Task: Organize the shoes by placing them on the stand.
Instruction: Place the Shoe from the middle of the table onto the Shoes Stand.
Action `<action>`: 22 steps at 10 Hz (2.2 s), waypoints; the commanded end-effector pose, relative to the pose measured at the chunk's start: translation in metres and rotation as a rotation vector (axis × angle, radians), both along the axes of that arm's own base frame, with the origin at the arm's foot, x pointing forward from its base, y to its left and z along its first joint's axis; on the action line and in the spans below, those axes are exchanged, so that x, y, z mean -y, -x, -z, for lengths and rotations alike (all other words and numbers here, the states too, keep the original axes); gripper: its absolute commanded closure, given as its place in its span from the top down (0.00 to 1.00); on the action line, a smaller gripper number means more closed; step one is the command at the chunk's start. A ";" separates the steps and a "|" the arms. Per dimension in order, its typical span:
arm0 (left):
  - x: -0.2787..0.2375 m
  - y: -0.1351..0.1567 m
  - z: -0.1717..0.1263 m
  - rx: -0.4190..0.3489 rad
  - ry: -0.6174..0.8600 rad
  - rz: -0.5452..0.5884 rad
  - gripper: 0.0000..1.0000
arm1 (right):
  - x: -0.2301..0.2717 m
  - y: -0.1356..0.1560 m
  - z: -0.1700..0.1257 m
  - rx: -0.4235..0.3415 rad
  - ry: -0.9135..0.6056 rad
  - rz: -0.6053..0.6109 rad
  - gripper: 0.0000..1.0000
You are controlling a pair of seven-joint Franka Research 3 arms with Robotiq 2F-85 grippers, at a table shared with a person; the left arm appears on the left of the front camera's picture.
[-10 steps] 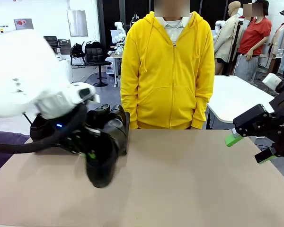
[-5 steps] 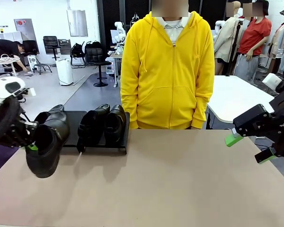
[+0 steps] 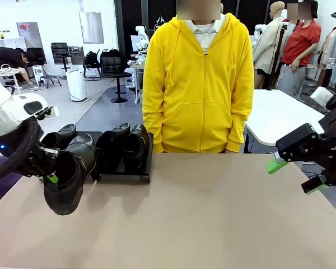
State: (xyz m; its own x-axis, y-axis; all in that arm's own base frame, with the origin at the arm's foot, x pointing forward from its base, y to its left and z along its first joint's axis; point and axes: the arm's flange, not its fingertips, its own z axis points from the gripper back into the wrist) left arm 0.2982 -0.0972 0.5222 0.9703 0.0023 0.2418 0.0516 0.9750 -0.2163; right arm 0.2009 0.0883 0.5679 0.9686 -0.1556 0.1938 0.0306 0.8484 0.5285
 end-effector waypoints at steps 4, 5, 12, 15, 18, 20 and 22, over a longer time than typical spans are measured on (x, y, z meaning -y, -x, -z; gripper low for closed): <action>-0.029 -0.107 -0.012 0.017 0.018 0.007 0.00 | 0.000 -0.002 -0.002 0.005 -0.027 -0.029 1.00; -0.041 -0.133 -0.013 0.037 0.043 0.008 0.00 | 0.000 -0.002 -0.002 0.005 -0.027 -0.029 1.00; -0.100 -0.250 0.039 0.201 -0.113 -0.060 0.00 | 0.000 -0.002 -0.002 0.005 -0.027 -0.029 1.00; -0.111 -0.273 0.067 0.278 -0.132 -0.184 0.00 | 0.000 -0.002 -0.002 0.005 -0.027 -0.029 1.00; -0.111 -0.288 0.089 0.243 -0.074 -0.138 0.00 | 0.000 -0.002 -0.002 0.005 -0.027 -0.029 1.00; -0.111 -0.290 0.095 0.199 -0.045 -0.123 0.00 | 0.000 -0.002 -0.002 0.005 -0.027 -0.029 1.00; -0.108 -0.293 0.096 0.157 -0.049 -0.123 0.00 | 0.000 -0.002 -0.002 0.005 -0.027 -0.029 1.00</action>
